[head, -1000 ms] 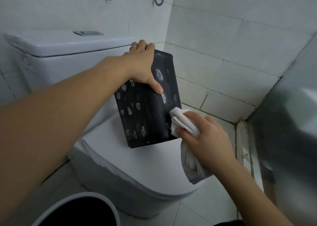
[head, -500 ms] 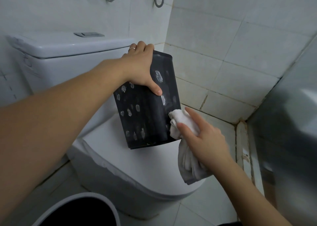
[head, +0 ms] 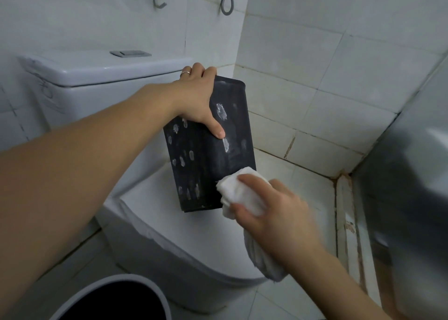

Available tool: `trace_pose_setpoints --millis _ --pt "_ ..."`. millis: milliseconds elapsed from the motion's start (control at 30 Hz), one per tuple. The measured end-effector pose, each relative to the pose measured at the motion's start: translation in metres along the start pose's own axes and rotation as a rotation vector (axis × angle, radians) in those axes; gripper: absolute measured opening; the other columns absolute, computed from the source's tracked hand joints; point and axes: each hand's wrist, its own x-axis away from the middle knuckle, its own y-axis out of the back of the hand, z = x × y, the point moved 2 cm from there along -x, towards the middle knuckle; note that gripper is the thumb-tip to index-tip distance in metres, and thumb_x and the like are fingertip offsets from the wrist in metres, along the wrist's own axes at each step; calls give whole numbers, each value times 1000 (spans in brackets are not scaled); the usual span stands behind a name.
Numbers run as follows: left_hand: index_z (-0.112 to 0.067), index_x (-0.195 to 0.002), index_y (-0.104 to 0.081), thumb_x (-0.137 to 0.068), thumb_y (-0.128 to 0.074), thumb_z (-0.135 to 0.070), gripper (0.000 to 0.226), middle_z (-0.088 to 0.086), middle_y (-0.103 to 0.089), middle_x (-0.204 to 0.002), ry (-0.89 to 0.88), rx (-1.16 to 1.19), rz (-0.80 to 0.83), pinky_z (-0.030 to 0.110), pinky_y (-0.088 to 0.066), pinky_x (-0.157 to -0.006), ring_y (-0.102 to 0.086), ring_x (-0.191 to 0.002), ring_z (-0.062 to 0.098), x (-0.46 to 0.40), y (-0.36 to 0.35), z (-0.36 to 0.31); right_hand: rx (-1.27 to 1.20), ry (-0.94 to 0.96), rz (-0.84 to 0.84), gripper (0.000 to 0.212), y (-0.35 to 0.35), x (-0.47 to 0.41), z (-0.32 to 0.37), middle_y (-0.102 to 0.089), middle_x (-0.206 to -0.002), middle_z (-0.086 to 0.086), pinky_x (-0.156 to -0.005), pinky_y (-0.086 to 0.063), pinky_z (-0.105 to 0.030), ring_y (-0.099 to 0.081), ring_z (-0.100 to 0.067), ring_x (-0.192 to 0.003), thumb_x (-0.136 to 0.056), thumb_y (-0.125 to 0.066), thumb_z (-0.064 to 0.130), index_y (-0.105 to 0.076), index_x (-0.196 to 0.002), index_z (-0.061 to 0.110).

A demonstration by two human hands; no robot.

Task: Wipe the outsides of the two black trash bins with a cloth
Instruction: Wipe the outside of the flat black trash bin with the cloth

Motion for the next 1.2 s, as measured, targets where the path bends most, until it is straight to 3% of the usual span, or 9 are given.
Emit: trace_pose_setpoints --millis 133,267,533,800,1033,1200 --pt "-13 -142 -24 -40 -90 -63 132 9 -26 -137 16 1 -1 50 -33 -111 -19 -138 32 2 -1 3 69 -52 -11 45 7 -11 -5 -52 -100 7 -68 -44 -32 -59 -24 -87 -83 -44 62 -37 -127 54" --pt "-11 -137 -27 -40 -89 -66 128 10 -27 -136 9 -18 -16 50 -34 -109 -21 -137 33 4 -1 -1 55 -185 -38 28 14 -30 -20 -57 -90 7 -67 -50 -35 -59 -24 -78 -85 -45 55 -47 -112 49" --pt "-15 -141 -24 -38 -89 -65 132 9 -26 -137 -41 -76 17 49 -36 -106 -20 -137 33 5 2 -17 278 72 5 43 20 -4 20 -47 -102 8 -62 -47 -31 -60 -22 -81 -88 -34 59 -31 -129 47" --pt "-14 -141 -24 -39 -89 -65 131 9 -26 -138 -28 -78 15 50 -35 -106 -19 -139 34 6 2 -17 215 -123 -56 31 21 -29 -23 -50 -87 5 -62 -46 -33 -57 -26 -77 -87 -44 54 -47 -118 49" --pt "-15 -141 -24 -39 -90 -64 131 9 -26 -138 -24 -80 22 50 -35 -106 -17 -139 34 3 3 -18 159 21 -24 36 15 -17 9 -48 -91 8 -55 -35 -30 -55 -23 -78 -87 -47 57 -40 -122 52" --pt "-15 -142 -23 -39 -89 -66 132 11 -26 -138 -6 -70 21 52 -35 -107 -18 -138 35 5 3 -10 105 -136 -50 26 14 -33 -22 -55 -90 7 -64 -47 -35 -58 -25 -79 -87 -47 55 -48 -112 49"
